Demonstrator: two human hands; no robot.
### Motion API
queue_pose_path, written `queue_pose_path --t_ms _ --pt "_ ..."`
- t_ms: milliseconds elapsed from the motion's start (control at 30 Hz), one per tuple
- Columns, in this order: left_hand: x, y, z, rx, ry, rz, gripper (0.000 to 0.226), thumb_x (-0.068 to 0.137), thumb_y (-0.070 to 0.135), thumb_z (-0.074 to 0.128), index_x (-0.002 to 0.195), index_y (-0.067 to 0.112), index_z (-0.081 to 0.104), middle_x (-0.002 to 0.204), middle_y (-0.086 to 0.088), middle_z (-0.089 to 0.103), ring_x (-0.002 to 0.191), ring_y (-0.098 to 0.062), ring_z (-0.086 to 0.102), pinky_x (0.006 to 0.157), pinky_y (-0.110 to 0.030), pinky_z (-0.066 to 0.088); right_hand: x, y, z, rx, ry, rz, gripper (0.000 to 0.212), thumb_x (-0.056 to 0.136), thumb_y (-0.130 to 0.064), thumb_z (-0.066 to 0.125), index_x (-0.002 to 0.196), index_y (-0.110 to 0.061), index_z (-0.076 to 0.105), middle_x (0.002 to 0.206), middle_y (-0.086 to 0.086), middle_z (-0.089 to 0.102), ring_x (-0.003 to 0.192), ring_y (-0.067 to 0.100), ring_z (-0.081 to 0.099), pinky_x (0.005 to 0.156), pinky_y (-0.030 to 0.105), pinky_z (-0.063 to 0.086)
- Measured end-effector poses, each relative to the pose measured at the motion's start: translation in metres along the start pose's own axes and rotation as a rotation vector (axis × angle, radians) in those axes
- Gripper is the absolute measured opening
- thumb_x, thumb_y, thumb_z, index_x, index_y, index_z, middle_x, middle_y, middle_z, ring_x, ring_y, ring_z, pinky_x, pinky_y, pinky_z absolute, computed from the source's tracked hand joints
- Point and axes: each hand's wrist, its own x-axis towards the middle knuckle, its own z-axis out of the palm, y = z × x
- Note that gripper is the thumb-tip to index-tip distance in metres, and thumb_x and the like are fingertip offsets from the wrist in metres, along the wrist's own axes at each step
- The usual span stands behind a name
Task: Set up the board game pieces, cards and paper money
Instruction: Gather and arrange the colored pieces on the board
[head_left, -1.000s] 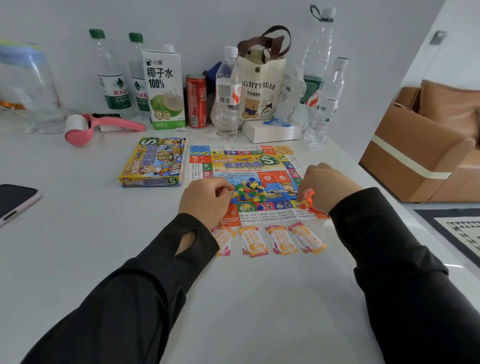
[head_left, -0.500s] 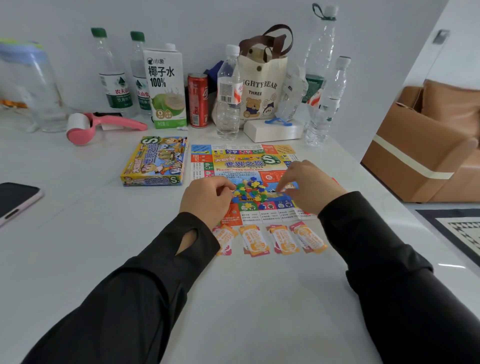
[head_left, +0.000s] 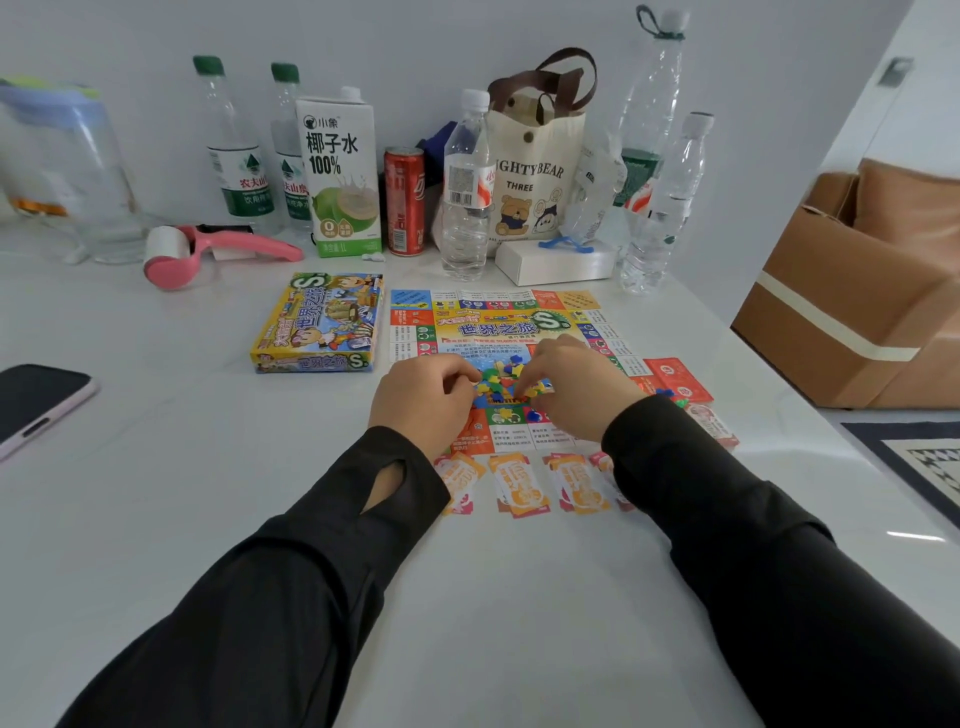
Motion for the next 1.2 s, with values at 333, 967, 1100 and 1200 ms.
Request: queue_pose_path --t_ms 333,967,1100,1200 --pt "0.0 0.001 -0.001 0.008 -0.005 -0.01 0.022 0.094 0.019 0.048 0.102 0.017 0.067 0.101 -0.002 0.069 0.093 -0.017 0.061 0.086 -0.036 0.052 0.008 -0.001 0.0 -0.014 0.004 0.038 0.017 0.088 -0.025 0.061 0.102 -0.021 0.069 0.115 0.0 0.053 0.116 0.019 0.041 0.094 0.031 0.035" --pt "0.001 -0.001 -0.001 -0.014 0.0 0.0 0.022 0.093 0.017 0.047 0.099 0.017 0.068 0.097 -0.001 0.07 0.092 -0.016 0.062 0.085 -0.037 0.051 0.02 0.005 0.001 -0.046 -0.044 -0.047 0.009 0.086 -0.016 0.061 0.083 -0.023 0.065 0.101 -0.003 0.048 0.108 0.018 0.042 0.091 0.031 0.038" --pt "0.001 -0.001 0.0 -0.013 0.0 0.003 0.022 0.093 0.018 0.047 0.101 0.017 0.068 0.099 -0.001 0.069 0.092 -0.016 0.062 0.085 -0.036 0.052 0.017 0.01 0.001 -0.034 -0.043 -0.021 0.012 0.087 -0.02 0.062 0.096 -0.024 0.068 0.106 -0.002 0.048 0.11 0.017 0.04 0.089 0.028 0.034" --pt "0.001 -0.001 0.0 -0.017 -0.001 -0.003 0.022 0.094 0.019 0.047 0.101 0.017 0.068 0.1 -0.001 0.069 0.093 -0.016 0.062 0.085 -0.036 0.052 0.015 0.011 0.0 -0.008 -0.045 -0.016 0.013 0.086 -0.022 0.063 0.098 -0.024 0.069 0.1 -0.004 0.046 0.108 0.016 0.041 0.086 0.026 0.032"
